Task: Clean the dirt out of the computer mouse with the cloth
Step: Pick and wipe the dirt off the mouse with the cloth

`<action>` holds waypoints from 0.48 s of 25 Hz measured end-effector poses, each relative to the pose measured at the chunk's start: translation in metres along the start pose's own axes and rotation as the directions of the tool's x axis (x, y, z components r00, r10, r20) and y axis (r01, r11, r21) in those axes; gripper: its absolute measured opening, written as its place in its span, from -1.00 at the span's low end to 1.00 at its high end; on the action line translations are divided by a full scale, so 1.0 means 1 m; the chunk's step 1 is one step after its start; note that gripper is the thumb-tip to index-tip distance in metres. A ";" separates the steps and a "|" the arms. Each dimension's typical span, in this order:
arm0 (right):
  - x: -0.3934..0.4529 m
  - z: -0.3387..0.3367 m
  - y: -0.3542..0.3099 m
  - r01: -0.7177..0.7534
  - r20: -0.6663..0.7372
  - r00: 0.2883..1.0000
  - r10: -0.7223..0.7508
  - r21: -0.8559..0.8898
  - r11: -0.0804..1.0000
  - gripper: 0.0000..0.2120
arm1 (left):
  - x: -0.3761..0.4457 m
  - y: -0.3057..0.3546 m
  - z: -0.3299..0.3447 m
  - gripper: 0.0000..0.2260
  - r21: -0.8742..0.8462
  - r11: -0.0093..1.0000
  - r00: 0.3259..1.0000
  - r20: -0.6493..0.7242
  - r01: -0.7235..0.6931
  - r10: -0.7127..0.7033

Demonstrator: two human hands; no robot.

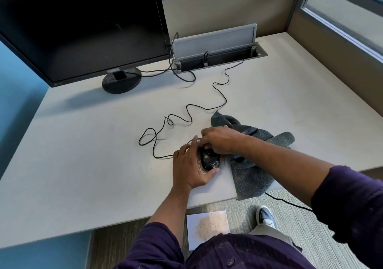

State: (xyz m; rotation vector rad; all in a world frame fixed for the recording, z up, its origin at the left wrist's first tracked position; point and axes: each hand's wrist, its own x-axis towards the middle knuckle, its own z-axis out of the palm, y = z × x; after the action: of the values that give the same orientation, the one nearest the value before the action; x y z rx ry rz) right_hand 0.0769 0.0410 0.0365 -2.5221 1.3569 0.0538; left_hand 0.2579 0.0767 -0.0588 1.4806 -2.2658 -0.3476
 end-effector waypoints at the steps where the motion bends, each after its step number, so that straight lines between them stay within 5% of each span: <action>1: 0.001 0.002 0.003 0.026 0.006 1.000 -0.026 -0.003 1.000 -0.75 | 0.000 0.000 0.000 0.13 -0.001 1.000 1.000 -0.005 -0.006 0.006; 12: 0.011 0.002 0.002 -0.023 0.051 0.998 0.028 -0.101 0.995 -0.75 | 0.000 0.001 -0.002 0.16 -0.012 1.000 1.000 0.010 0.024 -0.024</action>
State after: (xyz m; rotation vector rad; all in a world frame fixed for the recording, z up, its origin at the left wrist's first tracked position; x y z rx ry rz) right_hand 0.0815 0.0309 0.0320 -2.5657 1.3994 0.1976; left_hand 0.2579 0.0774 -0.0568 1.5039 -2.2510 -0.3755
